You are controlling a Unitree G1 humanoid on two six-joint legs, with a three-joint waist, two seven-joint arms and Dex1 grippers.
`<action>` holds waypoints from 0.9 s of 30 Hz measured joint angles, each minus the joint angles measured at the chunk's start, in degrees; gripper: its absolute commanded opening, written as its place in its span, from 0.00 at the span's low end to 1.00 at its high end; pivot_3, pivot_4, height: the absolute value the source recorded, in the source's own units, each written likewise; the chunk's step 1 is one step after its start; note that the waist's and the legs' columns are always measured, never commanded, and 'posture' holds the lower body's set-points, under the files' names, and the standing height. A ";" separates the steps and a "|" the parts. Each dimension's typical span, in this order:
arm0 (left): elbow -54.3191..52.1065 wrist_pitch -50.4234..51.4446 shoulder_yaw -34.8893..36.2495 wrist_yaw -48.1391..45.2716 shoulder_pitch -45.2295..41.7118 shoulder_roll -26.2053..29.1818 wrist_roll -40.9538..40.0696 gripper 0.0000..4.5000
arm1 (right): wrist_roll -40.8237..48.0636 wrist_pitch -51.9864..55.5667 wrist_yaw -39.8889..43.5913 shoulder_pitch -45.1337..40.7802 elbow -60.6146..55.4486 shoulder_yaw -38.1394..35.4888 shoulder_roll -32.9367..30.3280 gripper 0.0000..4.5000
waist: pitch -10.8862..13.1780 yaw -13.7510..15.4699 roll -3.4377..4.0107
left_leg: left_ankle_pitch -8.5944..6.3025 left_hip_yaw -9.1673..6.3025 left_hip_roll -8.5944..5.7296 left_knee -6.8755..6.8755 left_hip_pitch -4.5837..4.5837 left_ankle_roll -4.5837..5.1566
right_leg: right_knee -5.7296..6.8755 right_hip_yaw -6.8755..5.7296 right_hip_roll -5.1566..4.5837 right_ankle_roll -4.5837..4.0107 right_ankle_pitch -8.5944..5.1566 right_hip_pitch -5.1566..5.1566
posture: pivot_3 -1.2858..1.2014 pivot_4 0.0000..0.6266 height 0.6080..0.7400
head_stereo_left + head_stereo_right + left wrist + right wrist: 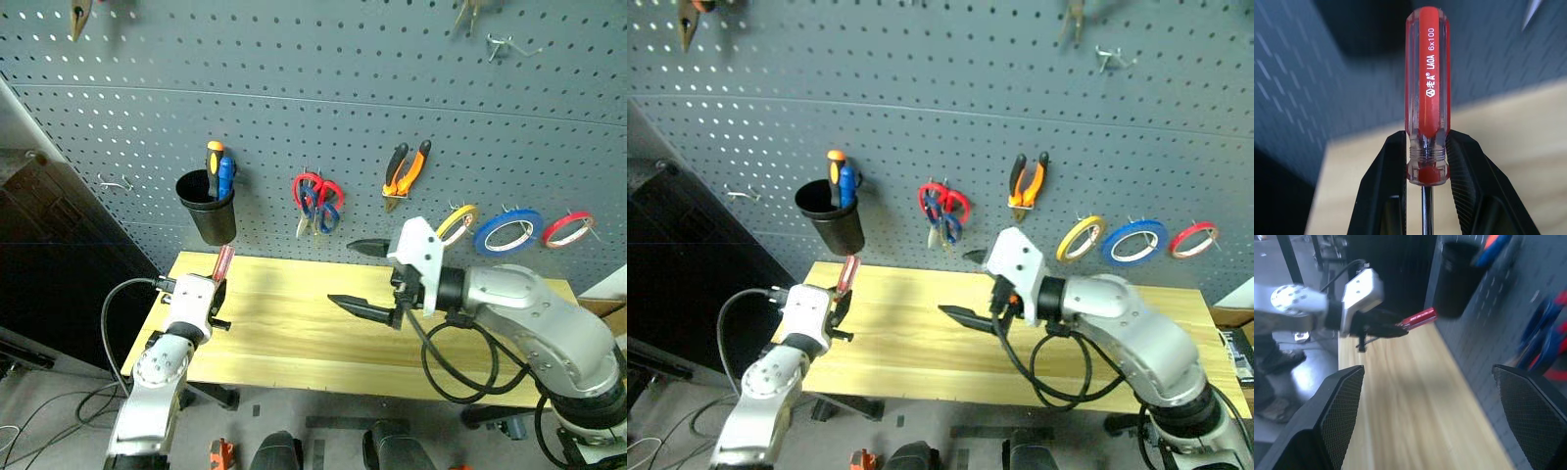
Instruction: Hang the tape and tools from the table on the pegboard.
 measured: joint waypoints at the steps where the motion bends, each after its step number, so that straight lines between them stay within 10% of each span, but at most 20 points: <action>1: -1.65 -1.04 0.09 0.09 0.17 -0.27 0.11 0.19 | 0.11 -0.32 0.68 -0.20 0.11 -0.57 -0.34 1.00 | -0.16 0.37 0.06 | 0.00 0.02 0.00 0.00 0.05 0.01 | 0.00 0.00 0.02 -0.05 0.03 0.03 | 0.55 0.11 1.00; 11: -4.34 -1.27 4.41 4.86 -21.97 -1.57 -1.14 0.19 | 2.47 -1.23 3.37 -3.42 2.80 -3.25 -1.58 1.00 | -1.76 2.54 -0.09 | 0.09 0.08 -0.07 0.01 0.91 0.10 | -0.02 -0.22 0.44 -0.21 0.15 0.92 | 0.56 0.08 1.00; 19: 12.75 -5.84 6.24 4.66 -41.96 -0.28 -3.40 0.19 | 1.30 -2.28 1.38 -5.23 4.67 -3.08 0.65 1.00 | -2.46 2.42 -0.19 | 0.11 0.13 -0.02 0.01 0.90 0.07 | -0.01 -0.19 0.53 -0.21 0.16 0.85 | 0.55 0.04 1.00; 27: 31.42 -13.42 4.40 2.29 -44.09 -4.18 -3.68 0.19 | -0.02 -3.65 0.77 -7.07 5.78 -2.91 1.20 1.00 | -3.22 2.20 -0.27 | 0.11 0.18 -0.02 0.02 0.90 0.07 | -0.02 -0.15 0.59 -0.21 0.15 0.83 | 0.53 0.03 1.00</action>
